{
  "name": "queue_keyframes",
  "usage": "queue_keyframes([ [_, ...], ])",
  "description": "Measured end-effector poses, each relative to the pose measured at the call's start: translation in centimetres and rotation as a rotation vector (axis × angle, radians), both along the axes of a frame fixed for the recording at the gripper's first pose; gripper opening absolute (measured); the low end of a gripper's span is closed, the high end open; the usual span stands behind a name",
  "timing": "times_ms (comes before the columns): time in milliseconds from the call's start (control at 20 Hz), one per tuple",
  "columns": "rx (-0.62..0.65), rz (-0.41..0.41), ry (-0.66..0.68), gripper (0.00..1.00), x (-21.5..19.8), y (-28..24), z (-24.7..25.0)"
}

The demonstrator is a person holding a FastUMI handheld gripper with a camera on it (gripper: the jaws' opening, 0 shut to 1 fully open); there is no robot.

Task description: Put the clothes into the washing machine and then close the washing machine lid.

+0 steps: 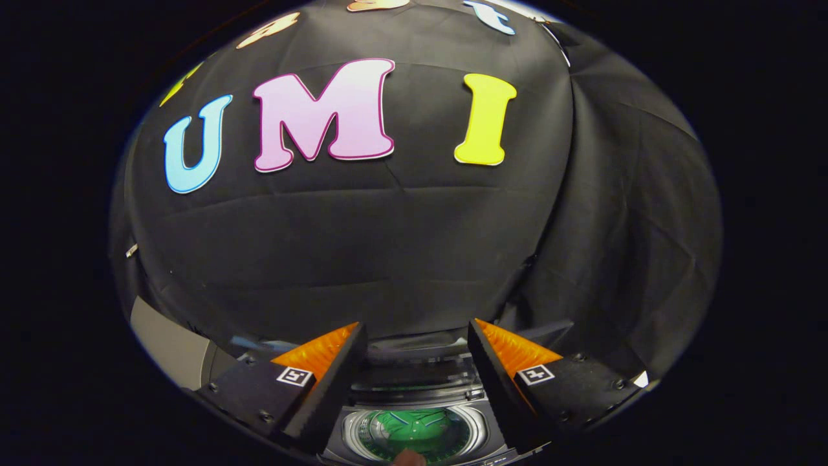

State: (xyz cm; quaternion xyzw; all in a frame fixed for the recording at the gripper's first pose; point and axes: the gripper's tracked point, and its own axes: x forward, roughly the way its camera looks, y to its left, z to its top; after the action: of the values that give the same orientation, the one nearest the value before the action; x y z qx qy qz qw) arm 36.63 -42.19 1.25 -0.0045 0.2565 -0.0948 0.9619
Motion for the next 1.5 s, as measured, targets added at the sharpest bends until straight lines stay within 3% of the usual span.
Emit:
queue_keyframes([
  [200,-0.025,0.013,0.071,0.99,1.3,-0.3,-2.7],
  [550,-0.004,0.025,0.043,0.99,2.0,-0.6,-3.1],
  [1500,-0.020,0.015,0.002,1.00,-5.4,-0.2,-2.9],
])
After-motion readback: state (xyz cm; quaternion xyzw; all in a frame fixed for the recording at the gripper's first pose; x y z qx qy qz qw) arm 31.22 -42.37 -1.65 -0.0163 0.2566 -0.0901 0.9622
